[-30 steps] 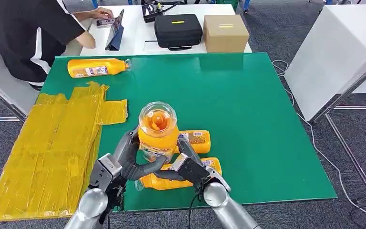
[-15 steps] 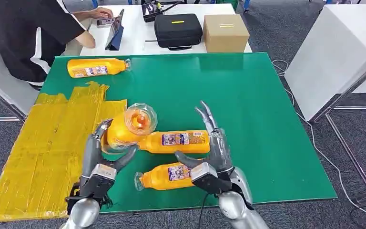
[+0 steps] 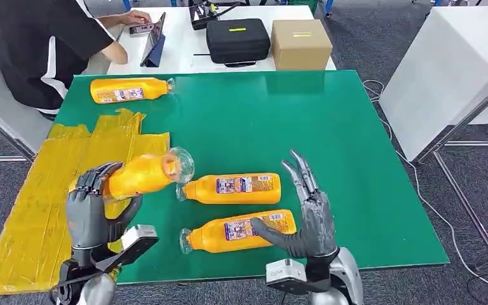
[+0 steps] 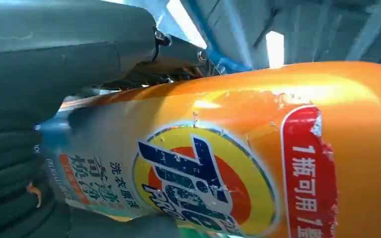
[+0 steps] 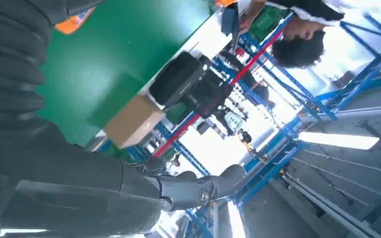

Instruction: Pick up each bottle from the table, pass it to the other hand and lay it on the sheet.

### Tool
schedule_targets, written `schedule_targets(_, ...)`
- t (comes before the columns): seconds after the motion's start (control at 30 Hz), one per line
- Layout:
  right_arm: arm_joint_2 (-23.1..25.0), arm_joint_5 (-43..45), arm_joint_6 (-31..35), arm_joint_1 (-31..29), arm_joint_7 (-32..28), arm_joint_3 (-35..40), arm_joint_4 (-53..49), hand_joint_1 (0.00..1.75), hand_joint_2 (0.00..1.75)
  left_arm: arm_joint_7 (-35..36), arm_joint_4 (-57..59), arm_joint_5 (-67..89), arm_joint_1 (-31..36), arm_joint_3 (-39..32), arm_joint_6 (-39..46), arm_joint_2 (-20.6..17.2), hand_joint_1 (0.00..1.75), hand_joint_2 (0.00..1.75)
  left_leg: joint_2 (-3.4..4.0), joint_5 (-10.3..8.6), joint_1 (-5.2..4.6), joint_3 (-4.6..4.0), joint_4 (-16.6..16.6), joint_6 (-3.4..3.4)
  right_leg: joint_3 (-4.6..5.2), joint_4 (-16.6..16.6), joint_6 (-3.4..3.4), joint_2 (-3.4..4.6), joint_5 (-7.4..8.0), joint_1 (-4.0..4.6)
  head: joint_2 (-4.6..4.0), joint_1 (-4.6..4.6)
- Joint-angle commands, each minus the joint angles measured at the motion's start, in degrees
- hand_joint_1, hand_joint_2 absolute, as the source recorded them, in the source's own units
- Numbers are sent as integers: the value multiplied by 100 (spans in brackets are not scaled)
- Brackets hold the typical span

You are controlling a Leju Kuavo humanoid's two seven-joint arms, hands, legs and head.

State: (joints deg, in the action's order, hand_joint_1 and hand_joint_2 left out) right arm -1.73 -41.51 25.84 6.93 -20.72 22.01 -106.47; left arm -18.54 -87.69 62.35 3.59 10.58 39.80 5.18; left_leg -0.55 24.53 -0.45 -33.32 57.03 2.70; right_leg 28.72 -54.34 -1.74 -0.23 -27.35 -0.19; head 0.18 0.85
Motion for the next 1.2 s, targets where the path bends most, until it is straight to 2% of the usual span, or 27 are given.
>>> schedule_targets(0.03, -350, 41, 90, 112, 78, -256, -182, 0, 175, -105, 108, 1116, 115, -1119, 20, 262, 175, 175, 7, 6, 2, 16, -3, -15, -17, 7, 3, 4, -4, 1, 0, 0)
schedule_targets(0.2, -350, 41, 90, 112, 78, -256, -182, 0, 175, -105, 108, 1116, 115, -1119, 20, 262, 175, 175, 3, 1, 1, 5, -2, -10, -4, 4, 2, -1, -1, 0, 0, -4)
schedule_targets(0.27, -479, 244, 115, 93, 42, -293, -98, 0, 175, 226, 836, 1064, 316, -833, 20, -81, 175, 175, 2, 1, 2, 4, -1, -10, -3, 3, 2, -1, -1, 1, 0, -2)
schedule_targets(0.4, -612, 479, 142, -53, -120, -288, 150, 0, 175, 963, 1386, 2627, 585, -727, 20, -425, 175, 175, 3, -2, 1, 31, -17, -18, -28, 17, 4, -2, 1, -1, 0, -2)
schedule_targets(0.43, -645, 590, 151, -104, -196, -260, 167, 0, 175, 1197, 1522, 2765, 686, -483, 20, -692, 175, 175, 0, -3, 1, 13, -9, -10, -12, 9, 2, -2, 2, 0, 0, 0)
schedule_targets(0.47, -667, 651, 180, -141, -232, -251, 178, 0, 175, 1721, 1746, 2765, 864, 82, 20, -1140, 175, 175, 4, -2, 3, 24, -12, -17, -22, 13, 4, 1, 3, 2, 2, 0)
schedule_targets(0.5, -707, 688, 219, -145, -248, -236, 148, 0, 175, 2712, 2092, 2765, 1195, 1116, 20, -1697, 175, 175, 3, -5, -1, 12, -10, -11, -8, 6, 3, -1, 3, -2, 2, -2)
schedule_targets(0.57, -707, 688, 219, -145, -248, -236, 148, 0, 175, 2712, 2092, 2765, 1195, 1116, 20, -1697, 175, 175, -19, -8, 4, 14, -9, -18, -18, 7, 5, -25, -1, 2, 0, 0)
schedule_targets(0.7, -707, 688, 219, -145, -248, -236, 148, 0, 175, 2712, 2092, 2765, 1195, 1116, 20, -1697, 175, 175, 9, -1, 3, 18, -8, -15, -13, 5, 3, 4, 1, 2, 0, -4)
schedule_targets(1.2, -707, 688, 219, -145, -248, -236, 148, 0, 175, 2712, 2092, 2765, 1195, 1116, 20, -1697, 175, 175, 14, 4, 4, 21, -5, -18, -19, 5, 2, 7, -2, 2, 0, 0)
